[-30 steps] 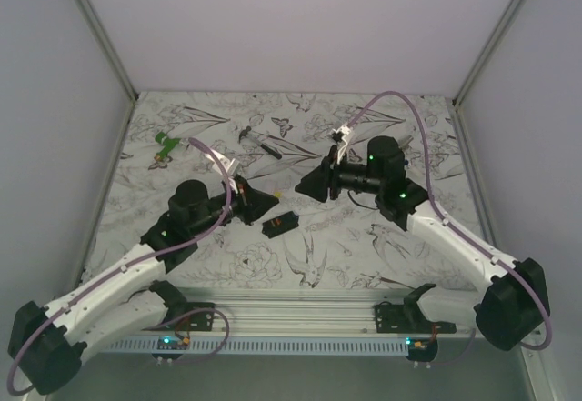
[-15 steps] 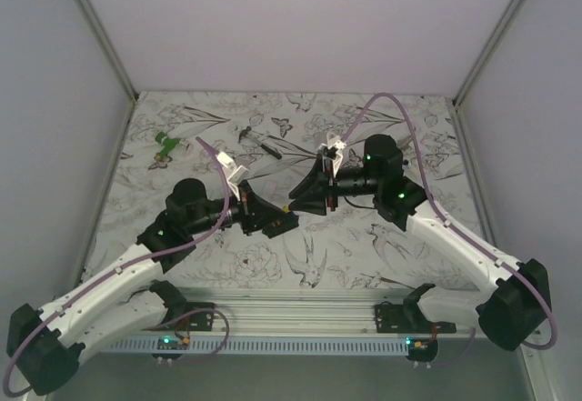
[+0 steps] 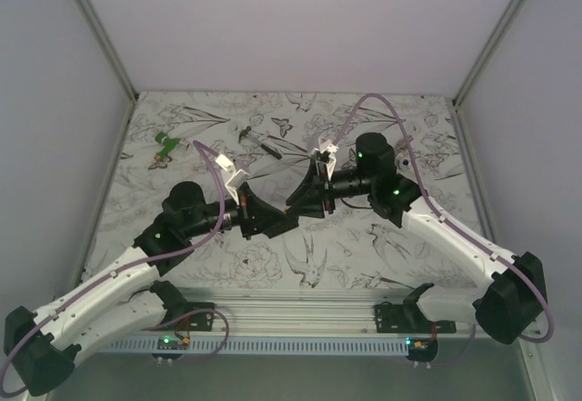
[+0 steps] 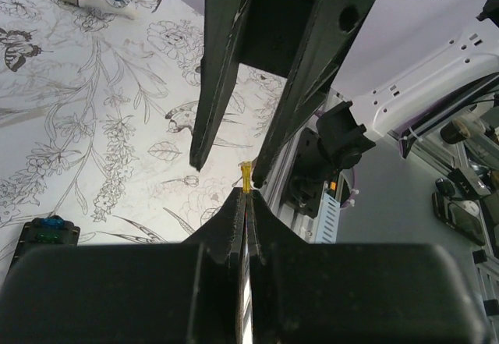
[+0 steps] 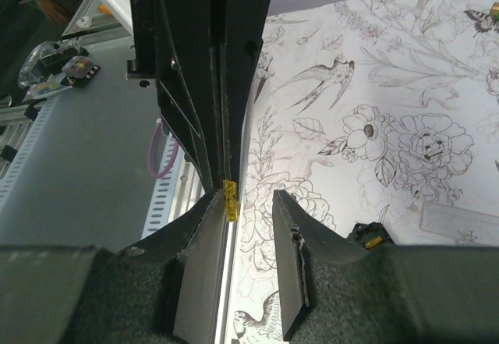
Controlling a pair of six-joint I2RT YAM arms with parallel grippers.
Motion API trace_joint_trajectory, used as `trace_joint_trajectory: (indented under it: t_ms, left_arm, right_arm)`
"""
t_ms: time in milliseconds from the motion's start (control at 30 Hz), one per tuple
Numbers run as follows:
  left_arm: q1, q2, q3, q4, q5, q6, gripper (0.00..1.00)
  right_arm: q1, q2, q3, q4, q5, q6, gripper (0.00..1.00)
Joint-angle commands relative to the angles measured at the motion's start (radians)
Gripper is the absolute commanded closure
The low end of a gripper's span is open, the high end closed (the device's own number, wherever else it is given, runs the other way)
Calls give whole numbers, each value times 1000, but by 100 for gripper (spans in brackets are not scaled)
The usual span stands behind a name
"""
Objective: Snap on the fuse box
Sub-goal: Pick up the fuse from the center of the board.
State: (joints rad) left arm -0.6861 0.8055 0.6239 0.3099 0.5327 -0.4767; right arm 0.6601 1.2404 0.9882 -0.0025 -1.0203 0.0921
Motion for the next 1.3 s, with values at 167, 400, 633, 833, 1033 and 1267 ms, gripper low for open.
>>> trace_joint_trajectory:
  t_ms: [167, 400, 633, 833, 1033, 1267]
  left_arm:
    - [-10, -14, 23, 19, -2, 24, 100]
    - [-11, -4, 23, 19, -11, 23, 100]
    - [-3, -33, 1, -75, -128, 33, 85]
    - [34, -34, -27, -279, -380, -16, 72]
    - [110, 53, -90, -324, -446, -152, 70]
    - [150, 221, -77, -369, -470, -185, 75]
  right_arm:
    - [18, 6, 48, -37, -23, -31, 69]
    - [21, 4, 52, -37, -35, -31, 87]
    - [26, 4, 46, -73, 74, -25, 100]
    - [34, 21, 16, -115, 353, 29, 100]
    - [81, 96, 24, -178, 622, 82, 100]
    - [92, 165, 29, -201, 733, 154, 100]
